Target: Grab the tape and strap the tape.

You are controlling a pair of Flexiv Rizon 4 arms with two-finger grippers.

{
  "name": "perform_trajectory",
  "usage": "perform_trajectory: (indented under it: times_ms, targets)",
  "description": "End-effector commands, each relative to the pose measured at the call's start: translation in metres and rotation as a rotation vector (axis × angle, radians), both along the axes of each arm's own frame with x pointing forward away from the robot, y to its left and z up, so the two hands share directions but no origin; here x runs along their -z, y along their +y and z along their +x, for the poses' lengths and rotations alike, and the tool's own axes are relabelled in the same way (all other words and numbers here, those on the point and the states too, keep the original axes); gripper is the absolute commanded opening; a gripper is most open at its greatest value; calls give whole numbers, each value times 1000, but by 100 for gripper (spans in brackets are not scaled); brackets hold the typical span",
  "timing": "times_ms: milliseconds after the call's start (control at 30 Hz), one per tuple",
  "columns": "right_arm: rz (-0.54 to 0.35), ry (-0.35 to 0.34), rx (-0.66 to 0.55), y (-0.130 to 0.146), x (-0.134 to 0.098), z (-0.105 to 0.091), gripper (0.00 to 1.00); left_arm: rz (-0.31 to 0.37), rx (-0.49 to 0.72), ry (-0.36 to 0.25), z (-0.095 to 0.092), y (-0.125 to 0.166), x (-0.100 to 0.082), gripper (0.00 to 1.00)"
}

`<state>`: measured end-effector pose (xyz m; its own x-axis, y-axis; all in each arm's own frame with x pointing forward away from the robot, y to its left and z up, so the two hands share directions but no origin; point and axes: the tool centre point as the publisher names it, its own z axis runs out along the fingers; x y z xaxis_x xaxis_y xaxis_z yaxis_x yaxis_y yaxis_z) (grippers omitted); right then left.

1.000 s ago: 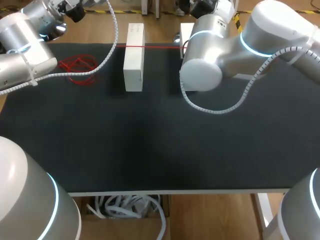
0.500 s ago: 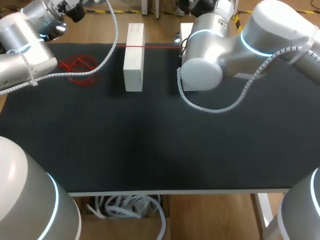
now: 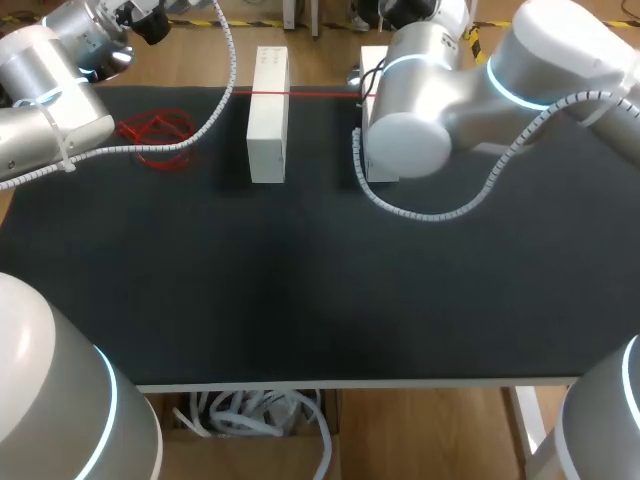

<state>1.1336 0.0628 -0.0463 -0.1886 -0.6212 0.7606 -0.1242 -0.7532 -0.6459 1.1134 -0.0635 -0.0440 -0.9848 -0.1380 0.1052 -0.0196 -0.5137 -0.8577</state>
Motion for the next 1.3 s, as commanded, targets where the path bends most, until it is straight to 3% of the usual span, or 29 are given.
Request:
perform_trajectory:
  times_ms: [33,467,700,733,767,833,1133,1300]
  targets:
    - [89,559,-497,-2,-2,4,100,-1,-3,0,-1,-1,0,0]
    - [185,683,-525,-4,4,3,100,-1,-3,0,-1,-1,0,0]
    - [174,696,-549,3,5,0,100,-1,-3,0,-1,-1,0,0]
    - [146,685,-539,3,4,1,100,-1,-3,0,-1,-1,0,0]
    - [183,690,-518,3,2,1,100,-1,-3,0,-1,-1,0,0]
    - [135,651,-482,2,-2,4,100,-1,-3,0,-1,-1,0,0]
    - [132,715,-315,-4,-5,2,100,-1,-3,0,-1,-1,0,0]
    - [146,708,-314,-3,-5,1,100,-1,-3,0,-1,-1,0,0]
